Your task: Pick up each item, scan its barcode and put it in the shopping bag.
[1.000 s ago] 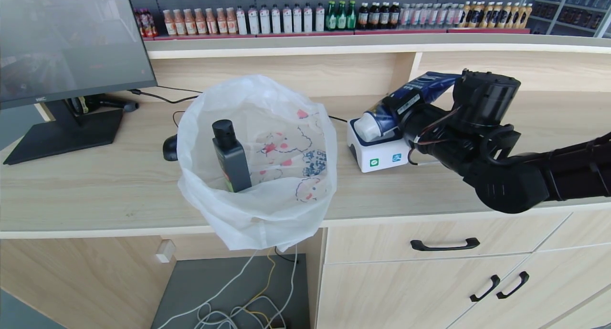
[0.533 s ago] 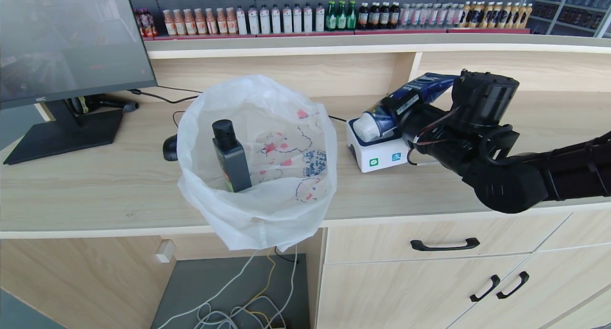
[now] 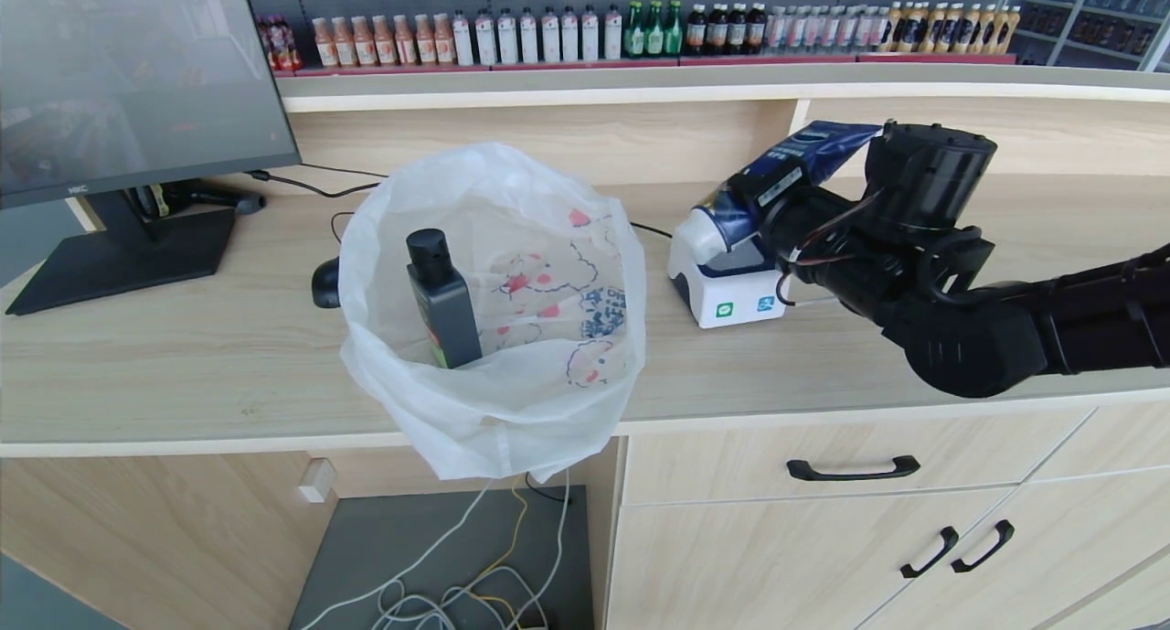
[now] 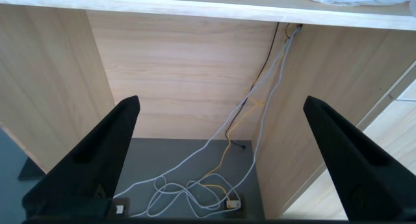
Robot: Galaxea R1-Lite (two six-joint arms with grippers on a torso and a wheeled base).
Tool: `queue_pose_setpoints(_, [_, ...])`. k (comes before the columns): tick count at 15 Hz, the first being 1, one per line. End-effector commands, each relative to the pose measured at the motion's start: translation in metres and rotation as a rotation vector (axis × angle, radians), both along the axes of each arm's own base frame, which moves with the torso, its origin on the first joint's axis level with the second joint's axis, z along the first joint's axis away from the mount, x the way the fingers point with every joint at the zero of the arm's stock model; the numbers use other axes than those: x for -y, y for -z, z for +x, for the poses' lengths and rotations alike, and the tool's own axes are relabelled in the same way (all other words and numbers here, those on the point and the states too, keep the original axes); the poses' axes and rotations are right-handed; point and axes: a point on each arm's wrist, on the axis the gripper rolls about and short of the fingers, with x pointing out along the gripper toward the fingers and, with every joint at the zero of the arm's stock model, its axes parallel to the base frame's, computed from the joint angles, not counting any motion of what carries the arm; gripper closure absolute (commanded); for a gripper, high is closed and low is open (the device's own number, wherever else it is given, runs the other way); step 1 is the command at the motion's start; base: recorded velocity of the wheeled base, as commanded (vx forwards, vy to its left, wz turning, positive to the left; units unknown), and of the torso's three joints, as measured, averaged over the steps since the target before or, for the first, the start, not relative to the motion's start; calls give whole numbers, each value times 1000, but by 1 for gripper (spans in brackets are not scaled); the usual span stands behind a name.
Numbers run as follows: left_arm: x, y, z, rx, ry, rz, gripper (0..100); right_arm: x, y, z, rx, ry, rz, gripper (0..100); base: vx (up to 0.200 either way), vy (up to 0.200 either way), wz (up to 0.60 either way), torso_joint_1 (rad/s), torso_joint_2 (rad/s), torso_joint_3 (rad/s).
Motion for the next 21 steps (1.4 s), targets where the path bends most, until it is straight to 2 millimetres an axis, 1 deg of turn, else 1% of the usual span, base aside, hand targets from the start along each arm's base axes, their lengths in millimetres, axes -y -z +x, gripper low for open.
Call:
queue_pose_setpoints(1, [0,0,0,0,0,0,0,1,-19,-10,52,-6,20,100,0,0,0,0,0,0])
queue_pose_setpoints(3, [0,0,0,0,0,0,0,3,-32,-21,63,-12,14,100,0,0,0,0,0,0])
queue_pose_setpoints(5, [0,0,0,0,0,0,0,2,-57,-44,124,-39,34,100,0,0,0,0,0,0])
queue_pose_setpoints(7, [0,0,0,0,0,0,0,-2,-66,-65,157,-57,-4,100,0,0,0,0,0,0])
queue_pose_setpoints(9, [0,0,0,0,0,0,0,-3,-66,-76,169,-62,-56,100,0,0,0,0,0,0])
queue_pose_setpoints(10, [0,0,0,0,0,0,0,0,-65,-89,182,-46,-113,100,0,0,0,0,0,0])
queue_pose_setpoints(12, [0,0,0,0,2,0,0,8,-59,-101,185,41,-209,100,0,0,0,0,0,0])
queue_pose_setpoints(13, [0,0,0,0,0,0,0,11,-52,-107,203,76,-255,100,0,0,0,0,0,0])
queue_pose_setpoints(14, [0,0,0,0,0,0,0,11,-48,-111,222,83,-275,100,0,0,0,0,0,0])
queue_pose_setpoints(15, [0,0,0,0,0,0,0,7,-34,-123,302,85,-363,100,0,0,0,0,0,0])
queue_pose_setpoints(16, [0,0,0,0,2,0,0,4,-25,-129,357,88,-416,100,0,0,0,0,0,0])
queue_pose_setpoints(18, [0,0,0,0,0,0,0,1,-15,-134,440,113,-492,100,0,0,0,0,0,0])
queue_pose_setpoints(20, [0,0,0,0,0,0,0,1,-17,-139,537,154,-557,100,0,0,0,0,0,0])
queue_pose_setpoints(21, [0,0,0,0,0,0,0,2,-15,-140,563,160,-595,100,0,0,0,0,0,0])
